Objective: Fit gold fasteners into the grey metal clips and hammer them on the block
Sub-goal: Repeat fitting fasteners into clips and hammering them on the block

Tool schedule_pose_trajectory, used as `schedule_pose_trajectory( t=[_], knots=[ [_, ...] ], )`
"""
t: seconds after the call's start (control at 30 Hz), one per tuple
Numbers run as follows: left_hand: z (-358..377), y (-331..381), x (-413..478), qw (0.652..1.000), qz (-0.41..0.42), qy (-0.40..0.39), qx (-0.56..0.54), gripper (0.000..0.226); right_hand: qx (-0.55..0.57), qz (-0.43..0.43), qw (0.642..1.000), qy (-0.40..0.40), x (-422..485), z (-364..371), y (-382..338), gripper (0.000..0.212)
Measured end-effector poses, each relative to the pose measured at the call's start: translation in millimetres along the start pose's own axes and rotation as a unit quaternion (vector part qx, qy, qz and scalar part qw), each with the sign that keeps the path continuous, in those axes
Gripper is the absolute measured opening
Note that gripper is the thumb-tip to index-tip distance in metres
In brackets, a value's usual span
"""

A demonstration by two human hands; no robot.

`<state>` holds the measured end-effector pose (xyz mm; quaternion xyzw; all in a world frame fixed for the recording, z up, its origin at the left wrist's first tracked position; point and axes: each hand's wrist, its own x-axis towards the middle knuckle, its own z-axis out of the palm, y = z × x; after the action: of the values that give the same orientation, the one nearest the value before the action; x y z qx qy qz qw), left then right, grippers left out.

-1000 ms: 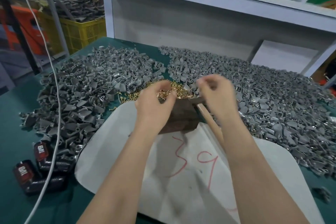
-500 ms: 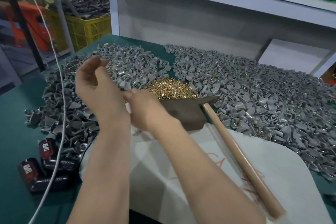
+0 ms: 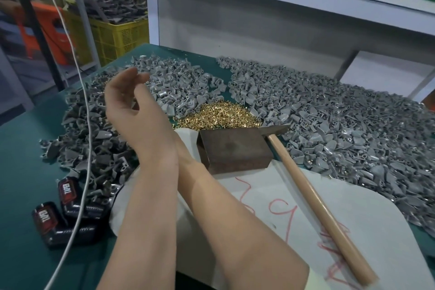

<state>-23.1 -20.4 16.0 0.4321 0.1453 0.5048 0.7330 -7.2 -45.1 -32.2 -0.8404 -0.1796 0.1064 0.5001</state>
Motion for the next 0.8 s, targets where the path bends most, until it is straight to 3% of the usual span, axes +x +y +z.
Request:
schedule_pose_trajectory(
  t=[0.07,0.17,0.27,0.37,0.47,0.53,0.67,0.8],
  knots=[
    [0,1,-2,1.000,0.010,-0.006,0.007,0.030,0.012,0.024,1.000,0.002,-1,-4,-6,0.032],
    [1,-1,-5,0.999,0.021,-0.028,0.023,0.028,-0.032,-0.027,0.998,0.053,-8,-26,-14,0.028],
    [2,-7,-7,0.989,-0.028,-0.107,0.097,0.026,-0.073,-0.039,0.989,0.126,-13,-69,-7,0.021],
    [4,-19,-14,0.926,-0.065,-0.293,0.230,0.027,0.040,0.025,0.994,0.103,-25,-116,9,0.020],
    [4,-24,-22,0.873,-0.082,-0.412,0.248,0.024,0.091,0.057,0.992,0.073,-38,-140,19,0.014],
    [3,-25,-23,0.860,-0.095,-0.439,0.241,0.022,0.090,0.055,0.992,0.076,-43,-145,20,0.009],
    [3,-29,-29,0.850,-0.107,-0.458,0.239,0.014,0.100,0.058,0.988,0.100,-50,-146,23,0.017],
    [5,-33,-32,0.837,-0.077,-0.474,0.263,0.019,0.118,0.064,0.986,0.104,-51,-143,24,0.017]
  ],
)
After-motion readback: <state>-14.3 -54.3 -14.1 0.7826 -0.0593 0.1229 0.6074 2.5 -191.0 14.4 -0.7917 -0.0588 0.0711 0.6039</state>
